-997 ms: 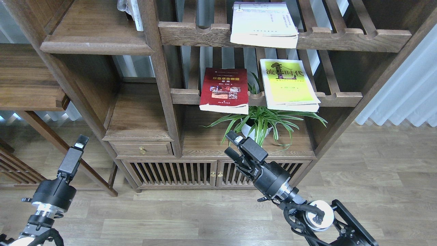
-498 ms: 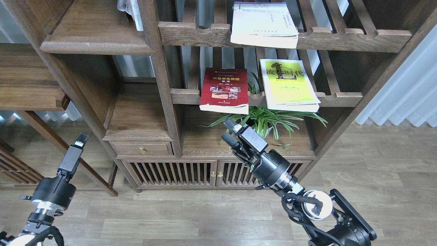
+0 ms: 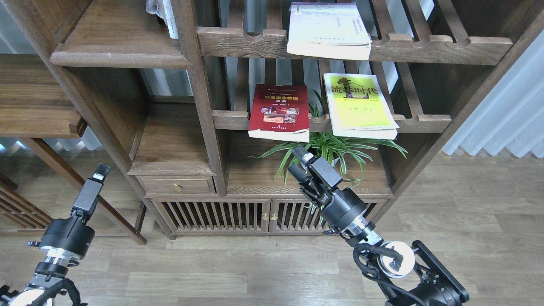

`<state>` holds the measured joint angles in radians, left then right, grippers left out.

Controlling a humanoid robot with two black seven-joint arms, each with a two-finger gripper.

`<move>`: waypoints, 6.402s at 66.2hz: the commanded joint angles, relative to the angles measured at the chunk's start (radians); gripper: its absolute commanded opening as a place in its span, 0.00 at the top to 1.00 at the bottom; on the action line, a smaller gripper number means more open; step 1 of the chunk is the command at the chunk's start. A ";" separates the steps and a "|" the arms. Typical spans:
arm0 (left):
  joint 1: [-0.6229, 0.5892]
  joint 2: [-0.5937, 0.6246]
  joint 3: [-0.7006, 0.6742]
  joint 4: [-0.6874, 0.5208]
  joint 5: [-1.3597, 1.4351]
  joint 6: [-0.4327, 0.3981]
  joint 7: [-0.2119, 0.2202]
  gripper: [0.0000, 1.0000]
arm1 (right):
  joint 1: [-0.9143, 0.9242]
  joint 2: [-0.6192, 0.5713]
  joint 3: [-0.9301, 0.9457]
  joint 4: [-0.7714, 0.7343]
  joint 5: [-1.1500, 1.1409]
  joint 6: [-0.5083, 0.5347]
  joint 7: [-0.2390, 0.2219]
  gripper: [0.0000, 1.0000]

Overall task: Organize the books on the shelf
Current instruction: 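Move the right gripper forward past the plant toward the yellow-green book, then push the right gripper through the plant leaves toward the shelf, then grasp the bottom edge of the yellow-green book with the right gripper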

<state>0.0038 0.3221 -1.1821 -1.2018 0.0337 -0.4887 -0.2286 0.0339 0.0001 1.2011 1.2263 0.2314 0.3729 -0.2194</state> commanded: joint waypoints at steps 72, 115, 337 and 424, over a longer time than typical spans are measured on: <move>-0.039 0.000 -0.002 0.028 0.000 0.000 0.002 0.00 | -0.022 0.000 -0.017 -0.033 0.062 0.014 0.020 0.00; -0.044 -0.012 -0.016 0.044 0.000 0.000 -0.001 0.00 | -0.019 0.000 0.023 -0.030 0.057 0.011 0.101 0.00; -0.053 -0.014 -0.140 0.073 -0.003 0.000 -0.001 0.00 | 0.202 0.000 -0.032 -0.329 0.069 0.018 0.107 0.00; -0.053 -0.008 -0.179 0.071 -0.003 0.000 0.000 0.00 | 0.357 0.000 0.192 -0.476 0.223 -0.210 0.149 0.07</move>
<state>-0.0491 0.3145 -1.3577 -1.1306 0.0306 -0.4887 -0.2291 0.3869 0.0000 1.3928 0.7509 0.4515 0.1649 -0.0704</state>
